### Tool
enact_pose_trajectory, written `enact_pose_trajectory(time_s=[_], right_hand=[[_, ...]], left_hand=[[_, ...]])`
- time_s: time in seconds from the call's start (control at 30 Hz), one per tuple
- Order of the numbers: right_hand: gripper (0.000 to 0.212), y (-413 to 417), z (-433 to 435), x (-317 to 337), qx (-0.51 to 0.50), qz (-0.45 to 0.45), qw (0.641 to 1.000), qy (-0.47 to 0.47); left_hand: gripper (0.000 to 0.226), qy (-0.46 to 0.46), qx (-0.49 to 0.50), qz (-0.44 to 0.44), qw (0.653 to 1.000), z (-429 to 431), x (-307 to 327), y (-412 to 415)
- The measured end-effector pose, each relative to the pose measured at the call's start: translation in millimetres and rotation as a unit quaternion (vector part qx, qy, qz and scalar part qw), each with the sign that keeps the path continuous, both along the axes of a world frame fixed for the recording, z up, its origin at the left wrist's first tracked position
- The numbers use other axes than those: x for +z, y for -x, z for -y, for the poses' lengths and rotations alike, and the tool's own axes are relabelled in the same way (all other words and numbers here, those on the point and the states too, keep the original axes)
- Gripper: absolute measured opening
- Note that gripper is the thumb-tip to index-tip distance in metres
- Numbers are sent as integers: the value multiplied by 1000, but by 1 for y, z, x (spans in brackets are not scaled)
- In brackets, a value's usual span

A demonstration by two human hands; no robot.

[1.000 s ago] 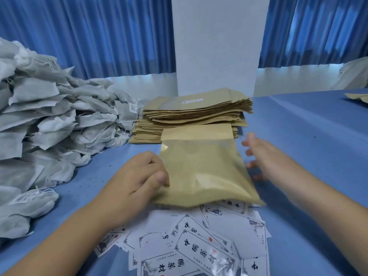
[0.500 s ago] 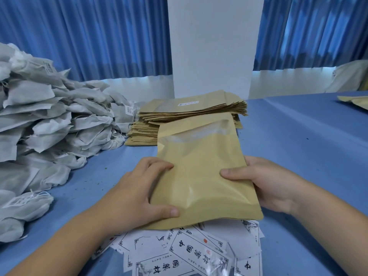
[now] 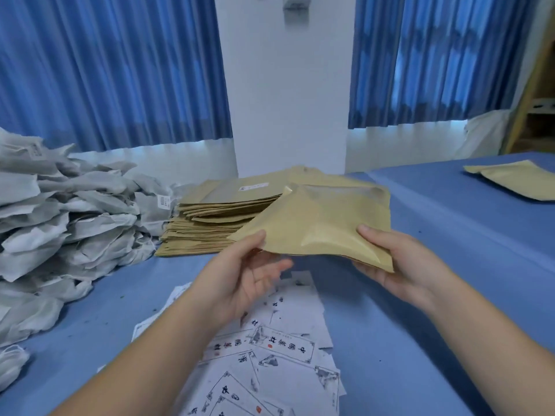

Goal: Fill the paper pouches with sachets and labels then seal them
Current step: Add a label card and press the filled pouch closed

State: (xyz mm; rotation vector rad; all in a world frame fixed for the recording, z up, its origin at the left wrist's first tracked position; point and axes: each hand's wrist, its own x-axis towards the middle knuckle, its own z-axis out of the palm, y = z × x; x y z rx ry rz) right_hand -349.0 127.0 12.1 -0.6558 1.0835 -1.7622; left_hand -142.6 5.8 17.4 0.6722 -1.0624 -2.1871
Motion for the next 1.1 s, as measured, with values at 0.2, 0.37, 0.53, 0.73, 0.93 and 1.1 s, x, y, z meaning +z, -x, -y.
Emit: enact_pose_trajectory(time_s=[0.2, 0.37, 0.53, 0.73, 0.93, 1.1], right_hand=[[37, 60, -31, -4, 15, 57, 997, 50], [25, 110, -82, 0, -37, 70, 997, -24], [26, 166, -119, 0, -169, 49, 984, -19], [37, 249, -124, 19, -371, 104, 911, 150], [9, 276, -116, -7, -440, 141, 886, 46], [11, 244, -77, -18, -381, 124, 916, -7]], left_hand=[[18, 7, -63, 26, 998, -17, 7, 105], [6, 28, -76, 51, 995, -39, -3, 192], [14, 21, -143, -14, 989, -72, -14, 272], [44, 14, -131, -75, 988, -97, 14, 346], [23, 12, -164, -23, 986, -97, 5, 344], [8, 11, -115, 9, 993, -74, 12, 315]])
